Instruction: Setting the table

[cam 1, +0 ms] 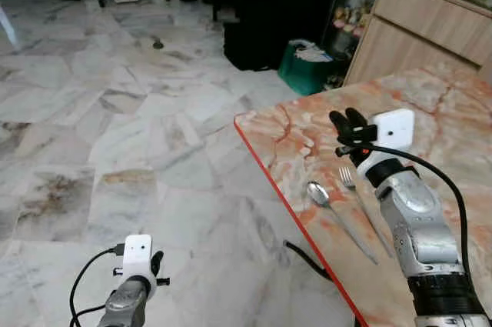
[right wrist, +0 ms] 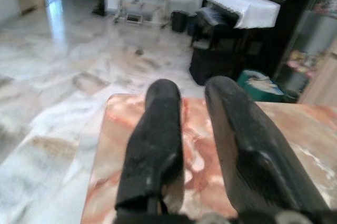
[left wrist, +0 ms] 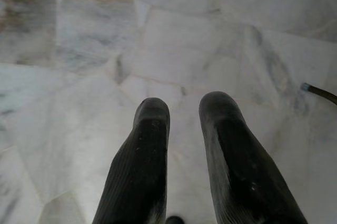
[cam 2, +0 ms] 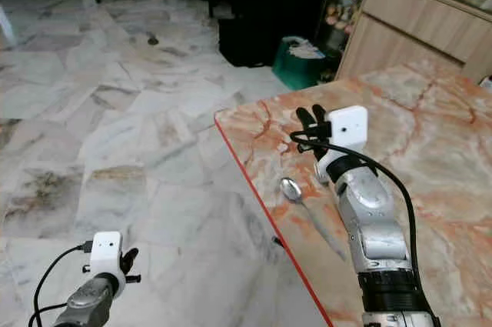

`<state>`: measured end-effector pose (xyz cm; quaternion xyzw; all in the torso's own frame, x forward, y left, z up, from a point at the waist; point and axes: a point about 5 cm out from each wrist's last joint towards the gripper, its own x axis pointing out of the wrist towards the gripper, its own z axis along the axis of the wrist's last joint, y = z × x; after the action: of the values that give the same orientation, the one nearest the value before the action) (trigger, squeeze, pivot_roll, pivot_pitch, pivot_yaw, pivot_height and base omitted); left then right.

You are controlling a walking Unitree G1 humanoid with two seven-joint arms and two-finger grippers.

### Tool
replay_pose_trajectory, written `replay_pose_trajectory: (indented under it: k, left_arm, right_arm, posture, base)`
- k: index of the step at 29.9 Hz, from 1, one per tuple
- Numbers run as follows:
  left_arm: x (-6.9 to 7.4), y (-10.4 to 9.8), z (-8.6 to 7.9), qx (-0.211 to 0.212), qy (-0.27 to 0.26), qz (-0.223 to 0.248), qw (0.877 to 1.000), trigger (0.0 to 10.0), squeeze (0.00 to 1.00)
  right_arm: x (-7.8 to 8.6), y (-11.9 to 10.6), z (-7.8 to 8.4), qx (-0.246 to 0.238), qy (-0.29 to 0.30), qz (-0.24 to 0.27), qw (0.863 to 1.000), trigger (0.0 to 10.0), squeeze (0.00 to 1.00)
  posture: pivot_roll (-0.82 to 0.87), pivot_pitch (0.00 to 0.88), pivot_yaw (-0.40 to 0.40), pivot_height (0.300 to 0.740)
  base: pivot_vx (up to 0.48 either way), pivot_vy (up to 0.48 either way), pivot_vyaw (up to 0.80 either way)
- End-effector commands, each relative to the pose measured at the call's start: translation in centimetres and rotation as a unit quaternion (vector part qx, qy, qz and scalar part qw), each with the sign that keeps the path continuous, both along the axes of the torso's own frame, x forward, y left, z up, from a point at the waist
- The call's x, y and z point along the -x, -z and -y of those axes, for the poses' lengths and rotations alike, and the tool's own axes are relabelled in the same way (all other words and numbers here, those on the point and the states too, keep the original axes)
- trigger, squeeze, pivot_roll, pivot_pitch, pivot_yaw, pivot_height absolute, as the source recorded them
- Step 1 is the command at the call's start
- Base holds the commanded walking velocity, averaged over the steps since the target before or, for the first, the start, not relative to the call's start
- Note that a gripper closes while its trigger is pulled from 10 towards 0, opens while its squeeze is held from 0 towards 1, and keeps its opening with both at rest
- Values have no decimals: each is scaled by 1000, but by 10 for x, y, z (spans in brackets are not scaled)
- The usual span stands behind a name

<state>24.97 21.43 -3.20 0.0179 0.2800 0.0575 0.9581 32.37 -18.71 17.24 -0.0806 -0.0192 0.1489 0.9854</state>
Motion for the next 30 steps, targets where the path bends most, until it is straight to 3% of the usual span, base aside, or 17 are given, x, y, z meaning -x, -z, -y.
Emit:
replay_pose_trajectory:
  k: [1, 5, 6, 7, 11, 13, 17, 18, 20, 21, 23, 26, 30]
  left_arm:
    - [1, 1, -1, 3, -2, -5, 1000, 10000, 0]
    - [1, 1, -1, 3, 0, -6, 1000, 10000, 0]
    - [1, 1, -1, 3, 0, -7, 1000, 10000, 0]
    - [1, 1, -1, 3, 1, -8, 1000, 10000, 0]
    - [1, 2, -1, 4, 2, -9, 1000, 10000, 0]
    - [2, 2, -1, 5, 1, -11, 1000, 10000, 0]
    - [3, 3, -1, 6, 1, -13, 1000, 10000, 0]
    - [3, 3, -1, 6, 1, -13, 1000, 10000, 0]
    - [3, 3, -1, 7, -1, -13, 1000, 10000, 0]
    - [3, 3, -1, 7, -1, -13, 1000, 10000, 0]
    - [4, 3, -1, 13, -8, -13, 1000, 10000, 0]
    - [4, 4, -1, 13, -8, -15, 1000, 10000, 0]
    - [3, 4, -1, 12, -8, -15, 1000, 10000, 0]
  right_arm:
    - [4, -3, 5, 20, 0, -17, 1000, 10000, 0]
    - [14, -3, 8, 85, -54, -65, 993, 10000, 0]
    - [24, 2, 12, 137, -91, -102, 981, 10000, 0]
    - [29, 4, 16, 160, -105, -120, 974, 10000, 0]
    - [33, 5, 22, 156, -112, -143, 971, 10000, 0]
    - [38, 10, 27, 182, -110, -165, 963, 10000, 0]
    - [24, -5, 14, 110, -80, -84, 987, 10000, 0]
    - [24, -5, 14, 110, -80, -84, 987, 10000, 0]
    - [12, -13, 13, 39, -16, -53, 998, 10000, 0]
    - [12, -13, 13, 39, -16, -53, 998, 10000, 0]
    - [3, -13, 16, -22, 65, -28, 997, 10000, 0]
    - [0, -11, 10, -87, 104, -8, 991, 10000, 0]
    - [1, -4, -4, -87, 87, -10, 992, 10000, 0]
  posture:
    - [106, 0, -30, 727]
    - [100, 0, -24, 727]
    - [100, 0, -24, 727]
    - [93, 0, -21, 727]
    - [93, 0, -21, 727]
    - [92, 0, -24, 727]
    - [96, 0, -22, 727]
    - [96, 0, -22, 727]
    - [96, 0, -24, 727]
    - [96, 0, -24, 727]
    - [98, 0, -25, 727]
    - [103, 0, -28, 727]
    - [107, 0, -30, 727]
  base:
    - [0, 0, 0]
    - [0, 0, 0]
    - [0, 0, 0]
    - [0, 0, 0]
    - [0, 0, 0]
    - [0, 0, 0]
    - [0, 0, 0]
    - [0, 0, 0]
    - [0, 0, 0]
    - [0, 0, 0]
    - [0, 0, 0]
    - [0, 99, 0]
    - [0, 434, 0]
